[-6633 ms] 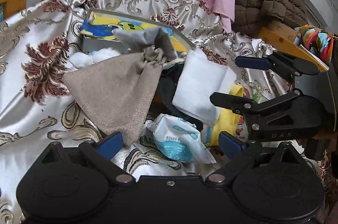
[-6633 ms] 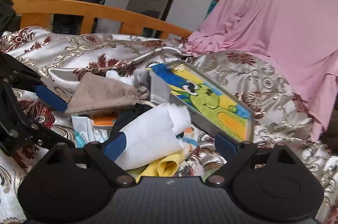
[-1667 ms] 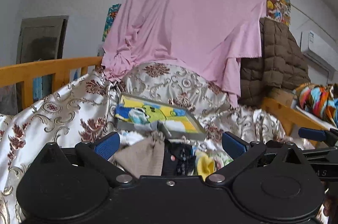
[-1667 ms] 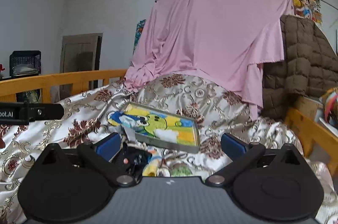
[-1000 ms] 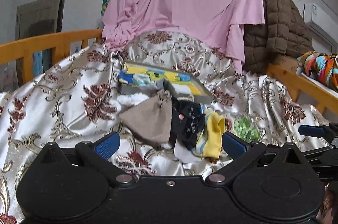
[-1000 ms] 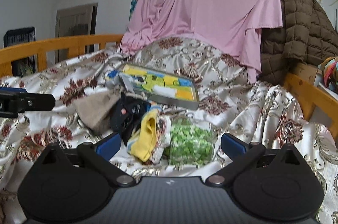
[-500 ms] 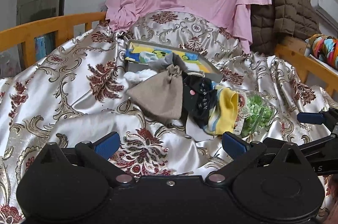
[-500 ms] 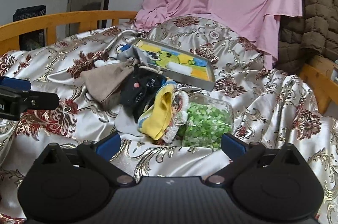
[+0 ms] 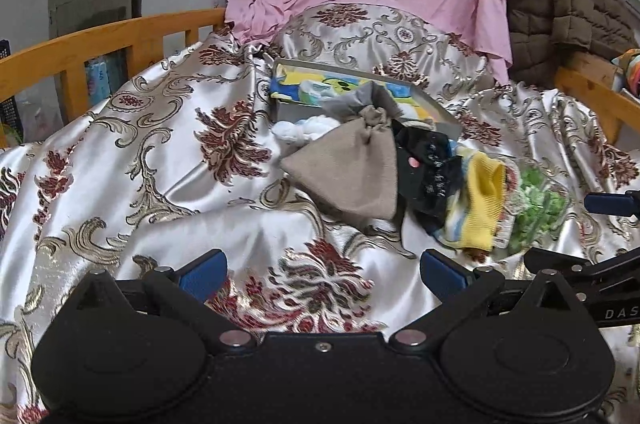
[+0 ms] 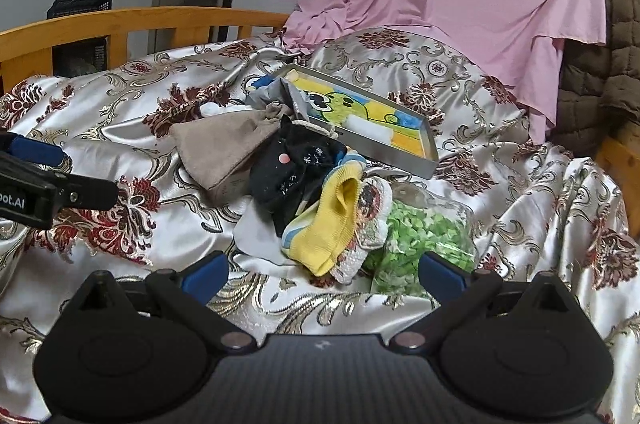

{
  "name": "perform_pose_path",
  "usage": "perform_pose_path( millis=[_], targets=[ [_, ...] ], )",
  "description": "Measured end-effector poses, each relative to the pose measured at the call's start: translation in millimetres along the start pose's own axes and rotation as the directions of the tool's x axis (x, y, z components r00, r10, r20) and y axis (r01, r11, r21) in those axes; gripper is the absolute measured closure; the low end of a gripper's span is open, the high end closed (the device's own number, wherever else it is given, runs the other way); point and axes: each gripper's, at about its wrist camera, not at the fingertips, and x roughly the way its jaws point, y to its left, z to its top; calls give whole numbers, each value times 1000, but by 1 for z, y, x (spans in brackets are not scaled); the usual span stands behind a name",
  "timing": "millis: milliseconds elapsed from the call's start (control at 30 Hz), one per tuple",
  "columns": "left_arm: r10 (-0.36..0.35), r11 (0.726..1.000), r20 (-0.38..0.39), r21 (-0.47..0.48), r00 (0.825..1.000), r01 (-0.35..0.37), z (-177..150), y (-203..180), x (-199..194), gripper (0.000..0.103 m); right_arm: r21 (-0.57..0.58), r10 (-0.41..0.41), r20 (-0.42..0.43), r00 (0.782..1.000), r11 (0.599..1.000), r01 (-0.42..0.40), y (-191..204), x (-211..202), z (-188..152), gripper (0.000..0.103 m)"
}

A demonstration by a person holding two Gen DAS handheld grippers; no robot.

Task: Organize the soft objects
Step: 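Grasp the beige drawstring pouch with the left gripper while the right gripper grasps the black sock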

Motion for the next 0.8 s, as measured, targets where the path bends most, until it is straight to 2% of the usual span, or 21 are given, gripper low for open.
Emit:
perform_pose_path(
  millis=[400, 800],
  targets=[
    [25, 1000, 14, 8, 1000, -25, 24, 4, 25, 1, -34, 35, 44, 998, 999, -33, -1, 28, 10, 0],
    [-20, 1000, -8, 14, 1000, 20, 48, 8, 66, 1, -112, 40, 84, 996, 993, -31, 1, 53, 17, 1]
  ],
)
